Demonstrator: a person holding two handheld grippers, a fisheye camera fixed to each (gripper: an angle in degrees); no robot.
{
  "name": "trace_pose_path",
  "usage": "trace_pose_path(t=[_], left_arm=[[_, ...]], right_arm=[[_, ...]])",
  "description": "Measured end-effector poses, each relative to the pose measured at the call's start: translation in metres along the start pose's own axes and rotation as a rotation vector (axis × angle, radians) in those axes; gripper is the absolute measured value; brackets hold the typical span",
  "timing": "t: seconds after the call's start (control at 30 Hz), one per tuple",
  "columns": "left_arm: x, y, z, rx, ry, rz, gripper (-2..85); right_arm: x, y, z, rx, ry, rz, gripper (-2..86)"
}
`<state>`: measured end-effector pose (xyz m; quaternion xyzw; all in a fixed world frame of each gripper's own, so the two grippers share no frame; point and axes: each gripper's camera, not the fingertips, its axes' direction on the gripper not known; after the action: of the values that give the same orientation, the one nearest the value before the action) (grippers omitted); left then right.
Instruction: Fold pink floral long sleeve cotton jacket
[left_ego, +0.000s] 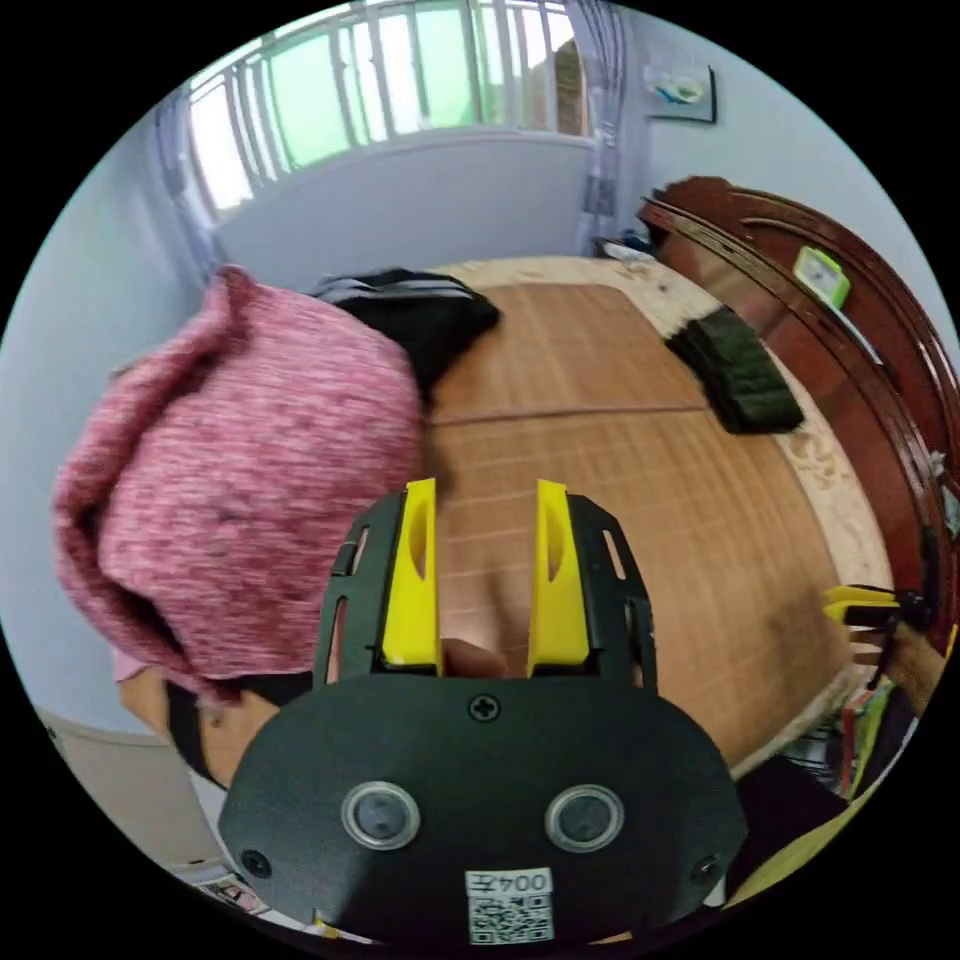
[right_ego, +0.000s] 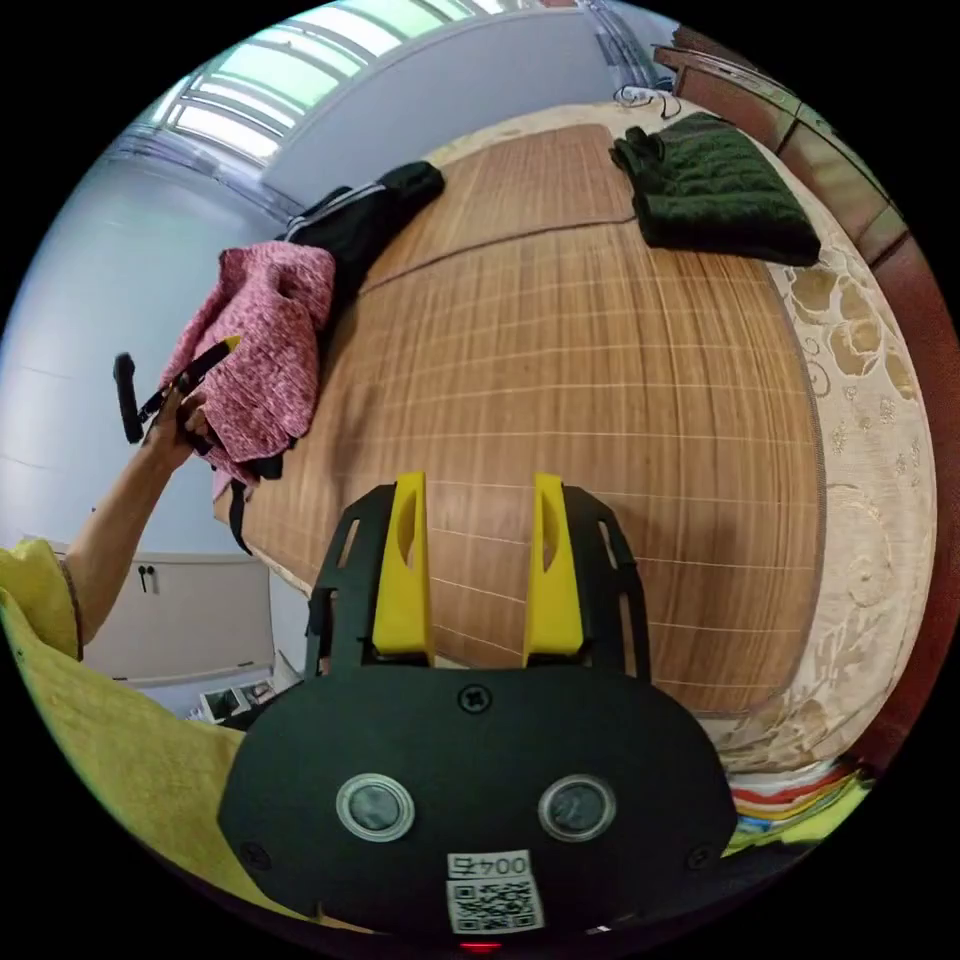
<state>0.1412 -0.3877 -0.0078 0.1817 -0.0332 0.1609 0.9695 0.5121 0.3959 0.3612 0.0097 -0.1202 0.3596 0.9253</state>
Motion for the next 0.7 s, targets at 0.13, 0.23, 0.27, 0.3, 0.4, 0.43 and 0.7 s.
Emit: trace_pose_path(t=[0.13, 0.23, 0.27, 0.3, 0.4, 0.43, 0.7], left_arm=[[-0.124, 0.048, -0.004, -0.040, -0.268, -0.001, 17.8], [-0.195, 0.095, 0.021, -0.124, -0.415, 0.014, 20.5], [-0.216, 0.115, 0.037, -0.169, -0.443, 0.025, 21.8], [-0.232, 0.134, 0.055, -0.218, -0.458, 0.045, 22.5], [-0.260, 0.182, 0.106, -0.346, -0.479, 0.120, 22.9], [-0.265, 0.190, 0.114, -0.360, -0.482, 0.133, 22.5], [-0.367, 0.288, 0.117, -0.129, -0.340, -0.065, 1.0]], right_arm=[[-0.056, 0.028, -0.016, 0.079, -0.102, 0.019, 17.7], [-0.091, 0.046, -0.020, 0.046, -0.224, 0.063, 20.3], [-0.099, 0.051, -0.022, 0.056, -0.228, 0.061, 20.5], [-0.116, 0.058, -0.023, 0.045, -0.235, 0.051, 20.7], [-0.156, 0.076, -0.030, 0.036, -0.230, 0.024, 20.7], [-0.170, 0.083, -0.034, 0.040, -0.224, 0.015, 20.2], [-0.254, 0.115, -0.058, 0.059, -0.162, -0.102, 18.6]])
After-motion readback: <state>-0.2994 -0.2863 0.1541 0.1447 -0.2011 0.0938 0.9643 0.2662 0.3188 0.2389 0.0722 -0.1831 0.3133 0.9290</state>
